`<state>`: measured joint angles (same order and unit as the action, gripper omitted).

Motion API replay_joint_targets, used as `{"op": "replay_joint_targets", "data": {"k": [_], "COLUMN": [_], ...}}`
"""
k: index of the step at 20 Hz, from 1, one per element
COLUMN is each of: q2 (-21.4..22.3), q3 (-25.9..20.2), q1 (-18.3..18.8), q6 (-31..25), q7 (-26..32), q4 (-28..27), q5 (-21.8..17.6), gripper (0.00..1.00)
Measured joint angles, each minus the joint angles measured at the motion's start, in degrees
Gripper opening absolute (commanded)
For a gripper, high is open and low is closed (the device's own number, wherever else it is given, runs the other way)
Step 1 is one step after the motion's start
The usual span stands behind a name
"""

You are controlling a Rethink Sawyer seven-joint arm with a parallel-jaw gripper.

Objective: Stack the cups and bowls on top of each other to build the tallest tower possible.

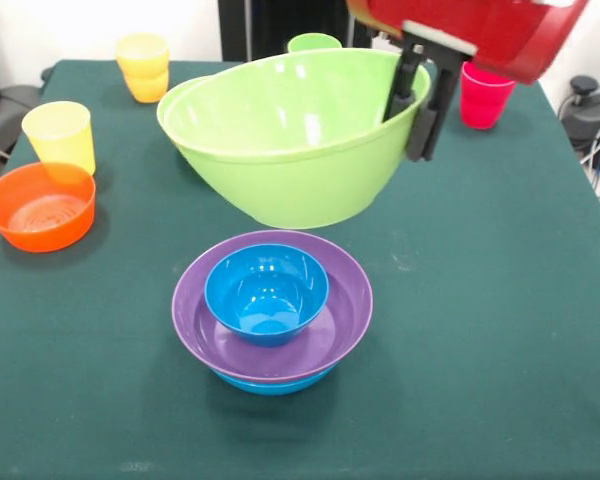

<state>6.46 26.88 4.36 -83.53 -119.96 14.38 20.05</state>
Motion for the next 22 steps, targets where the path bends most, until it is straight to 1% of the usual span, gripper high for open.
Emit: {"op": "replay_joint_targets", "data": {"k": [9, 20, 22], "q2": [-0.4, -4.2, -5.7], "q3": [0.5, 1.3, 1.5], "q1": [-0.2, -0.1, 0.0], "q6": [0.0, 0.0, 0.0], "q7": [1.0, 1.0, 1.0], "q4": [-1.3, -3.5, -4.2], "q5": [0.0, 0.0, 0.0], "gripper": [0.0, 0.0, 0.0]}}
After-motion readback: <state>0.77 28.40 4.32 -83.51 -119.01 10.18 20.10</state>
